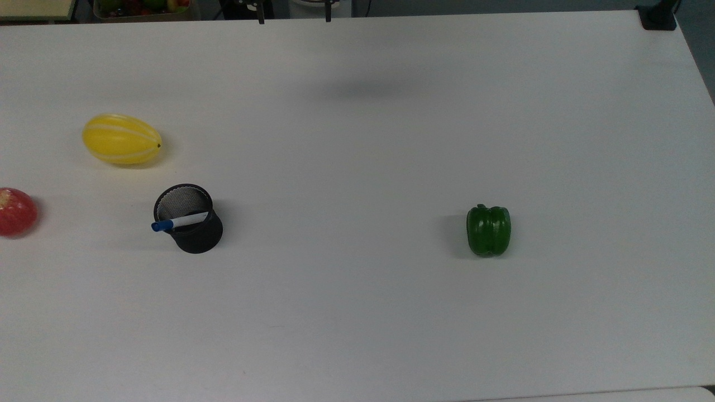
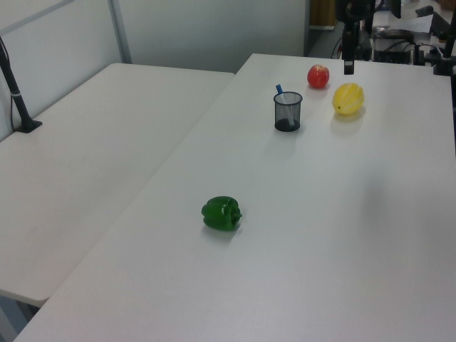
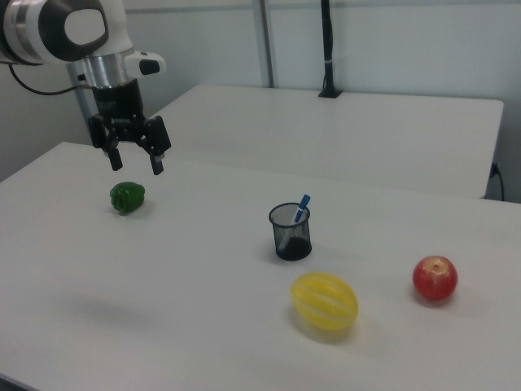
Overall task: Take marker pen
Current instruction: 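Move the gripper toward the black mesh pen cup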
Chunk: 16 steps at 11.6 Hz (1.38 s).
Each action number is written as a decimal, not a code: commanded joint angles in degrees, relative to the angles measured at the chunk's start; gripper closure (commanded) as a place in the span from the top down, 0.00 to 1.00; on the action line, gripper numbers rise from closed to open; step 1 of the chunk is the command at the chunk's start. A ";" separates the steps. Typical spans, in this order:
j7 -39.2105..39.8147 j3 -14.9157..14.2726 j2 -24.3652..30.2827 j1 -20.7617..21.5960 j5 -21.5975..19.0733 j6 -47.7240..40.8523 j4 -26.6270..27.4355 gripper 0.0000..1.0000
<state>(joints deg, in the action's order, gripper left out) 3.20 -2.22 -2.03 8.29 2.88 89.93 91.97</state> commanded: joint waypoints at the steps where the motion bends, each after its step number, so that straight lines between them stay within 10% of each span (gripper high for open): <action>1: 0.14 -0.50 0.36 0.50 0.11 -0.28 0.31 1.00; 16: 0.22 -0.59 -0.60 -7.58 0.11 -0.11 -0.74 1.00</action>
<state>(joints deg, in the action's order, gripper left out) 3.21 -2.40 -2.27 2.00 2.97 89.93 91.61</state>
